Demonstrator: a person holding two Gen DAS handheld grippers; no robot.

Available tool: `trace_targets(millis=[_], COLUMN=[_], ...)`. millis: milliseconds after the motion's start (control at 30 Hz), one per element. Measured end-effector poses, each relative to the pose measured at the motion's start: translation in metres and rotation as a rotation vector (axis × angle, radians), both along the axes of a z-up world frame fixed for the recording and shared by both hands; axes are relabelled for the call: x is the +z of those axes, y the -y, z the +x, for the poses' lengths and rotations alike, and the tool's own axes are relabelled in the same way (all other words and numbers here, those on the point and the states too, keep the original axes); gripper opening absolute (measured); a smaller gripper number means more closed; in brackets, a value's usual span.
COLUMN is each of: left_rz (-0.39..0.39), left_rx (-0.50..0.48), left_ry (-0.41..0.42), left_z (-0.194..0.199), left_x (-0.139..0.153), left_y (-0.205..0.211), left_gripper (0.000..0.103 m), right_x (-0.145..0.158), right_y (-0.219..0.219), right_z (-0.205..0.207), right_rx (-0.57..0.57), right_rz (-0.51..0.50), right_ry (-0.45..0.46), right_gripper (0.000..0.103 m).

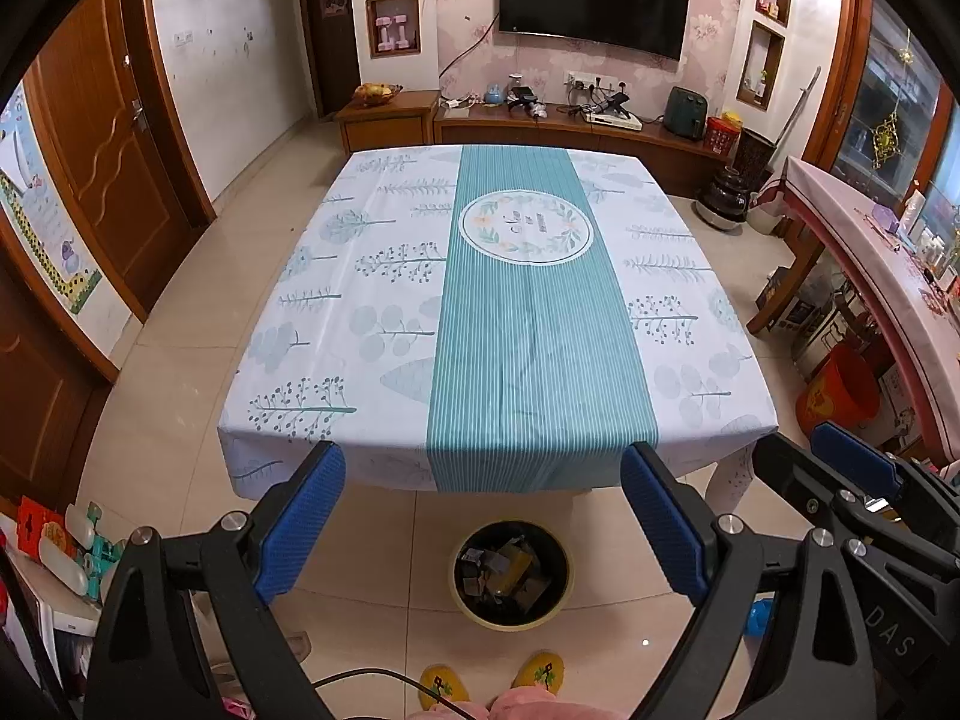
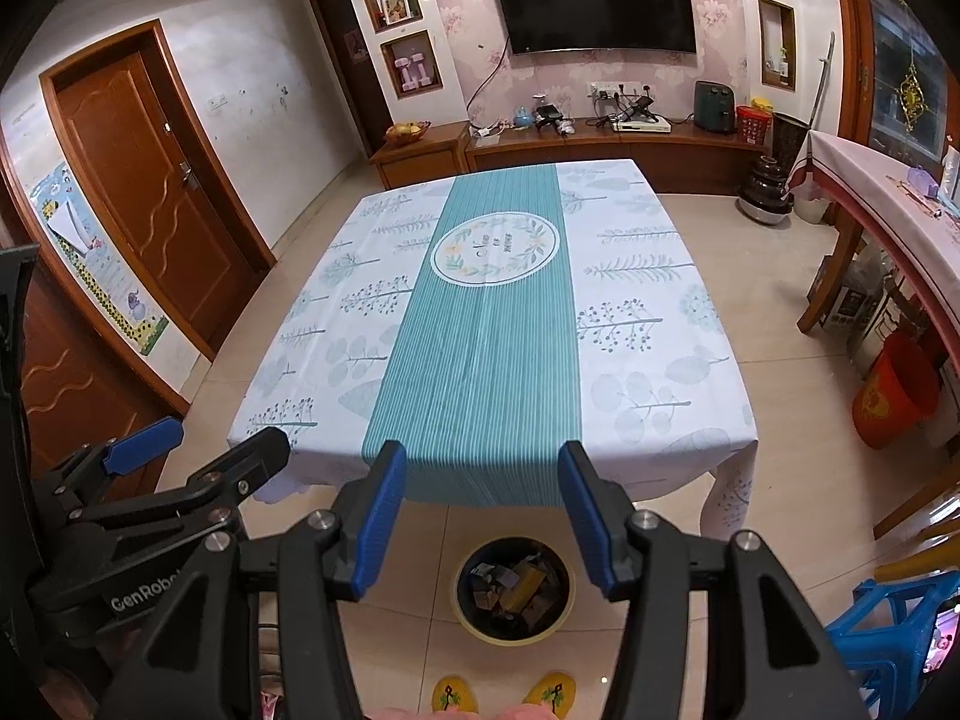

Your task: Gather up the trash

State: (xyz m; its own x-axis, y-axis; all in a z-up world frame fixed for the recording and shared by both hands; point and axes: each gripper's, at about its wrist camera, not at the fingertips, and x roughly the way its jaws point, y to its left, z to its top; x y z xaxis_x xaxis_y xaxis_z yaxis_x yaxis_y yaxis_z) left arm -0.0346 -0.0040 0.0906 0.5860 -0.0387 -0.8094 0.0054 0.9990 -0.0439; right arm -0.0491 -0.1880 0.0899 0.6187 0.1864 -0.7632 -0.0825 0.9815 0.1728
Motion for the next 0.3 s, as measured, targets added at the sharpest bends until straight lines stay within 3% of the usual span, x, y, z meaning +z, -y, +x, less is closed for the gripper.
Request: trace_targets(millis=[300], left_rz=[-0.001], left_rx=[-0.003], left_ry=[-0.004], left_z=[-0.0035], left_x=[-0.0043], left_y=[-0.0039], left_gripper=[0.092], right_x=[-0.0058], right_y=[0.0], right_z=[-0.0024], right_rx=[0.008], right_rz=[0.0], right_ry=[-0.015], right_gripper=[0.053])
